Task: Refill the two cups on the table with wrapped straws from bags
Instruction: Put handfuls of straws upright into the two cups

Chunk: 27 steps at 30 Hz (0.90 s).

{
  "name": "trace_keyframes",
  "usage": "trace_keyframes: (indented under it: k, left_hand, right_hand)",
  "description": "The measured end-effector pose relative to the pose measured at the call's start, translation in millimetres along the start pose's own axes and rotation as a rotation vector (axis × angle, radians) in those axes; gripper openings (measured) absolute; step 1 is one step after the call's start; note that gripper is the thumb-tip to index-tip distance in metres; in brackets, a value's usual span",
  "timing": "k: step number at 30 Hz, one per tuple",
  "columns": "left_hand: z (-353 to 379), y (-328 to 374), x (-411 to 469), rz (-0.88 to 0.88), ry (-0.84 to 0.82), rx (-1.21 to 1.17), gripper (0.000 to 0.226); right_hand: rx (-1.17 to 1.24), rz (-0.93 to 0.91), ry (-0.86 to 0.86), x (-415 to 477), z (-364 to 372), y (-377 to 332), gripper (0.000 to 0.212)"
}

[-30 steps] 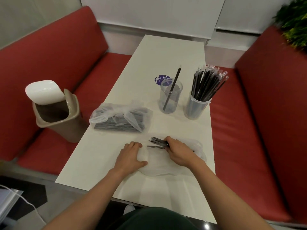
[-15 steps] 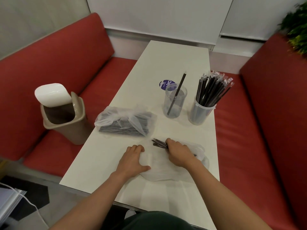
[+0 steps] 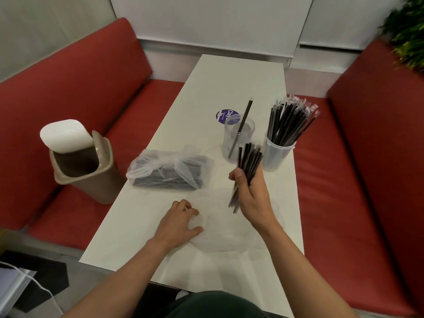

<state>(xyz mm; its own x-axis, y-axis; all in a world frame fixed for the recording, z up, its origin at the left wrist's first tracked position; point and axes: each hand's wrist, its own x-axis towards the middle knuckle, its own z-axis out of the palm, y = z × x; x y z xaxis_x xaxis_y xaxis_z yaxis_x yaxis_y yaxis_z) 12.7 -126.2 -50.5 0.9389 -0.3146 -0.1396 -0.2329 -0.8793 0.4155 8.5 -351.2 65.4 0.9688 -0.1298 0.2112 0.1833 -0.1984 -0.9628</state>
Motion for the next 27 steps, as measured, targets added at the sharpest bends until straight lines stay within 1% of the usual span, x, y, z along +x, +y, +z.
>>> trace_keyframes:
  k: [2,6,8,10,11,12,13,15,16,18,19,21,22,25,27]
  left_hand:
    - [0,-1,1,0.015,0.018,0.005,0.054]
    - [-1,-3,-1,0.058,0.101,0.001,0.047]
    - [-5,1,-3,0.082,0.173,-0.02,0.041]
    - [-15,13,-4,0.091,0.265,-0.123,0.036]
    - [-22,22,-3,0.082,0.283,-0.223,0.035]
    - [-32,32,-1,0.068,0.265,-0.352,0.036]
    - [-42,43,1,0.057,0.205,-0.49,0.038]
    - [-62,65,7,0.064,0.014,-0.732,0.041]
    - [-68,73,9,0.079,-0.073,-0.81,0.038]
    - [-76,87,11,0.107,-0.171,-0.917,0.027]
    - [-77,92,10,0.103,-0.187,-0.96,0.026]
    - [-75,97,7,0.069,-0.186,-1.039,0.028]
    - [-71,97,5,0.059,-0.175,-1.069,0.029]
    - [-61,97,1,0.036,-0.078,-1.086,0.022]
    - [-59,96,1,0.018,-0.017,-1.09,0.015]
  right_hand:
    - [0.029,0.04,0.025,-9,9,9,0.008]
    - [-0.017,0.125,-0.034,-24,19,35,0.003]
    - [-0.022,0.114,0.005,-20,19,32,0.001]
    - [0.017,0.082,0.035,-10,17,21,0.003]
    - [0.066,0.071,0.029,-5,17,14,0.002]
    - [0.124,0.063,0.013,0,17,8,0.006]
    - [0.19,0.058,-0.013,4,19,2,0.007]
    - [0.308,0.09,-0.074,8,24,-8,0.005]
    - [0.339,0.118,-0.098,9,26,-11,0.005]
    - [0.34,0.181,-0.128,11,31,-14,0.01]
    - [0.321,0.203,-0.136,11,32,-15,0.012]
    - [0.237,0.238,-0.157,13,31,-13,0.009]
    - [0.174,0.256,-0.185,15,29,-13,0.013]
    - [0.047,0.287,-0.28,17,20,-14,0.035]
    - [-0.007,0.265,-0.255,19,14,-13,0.035]
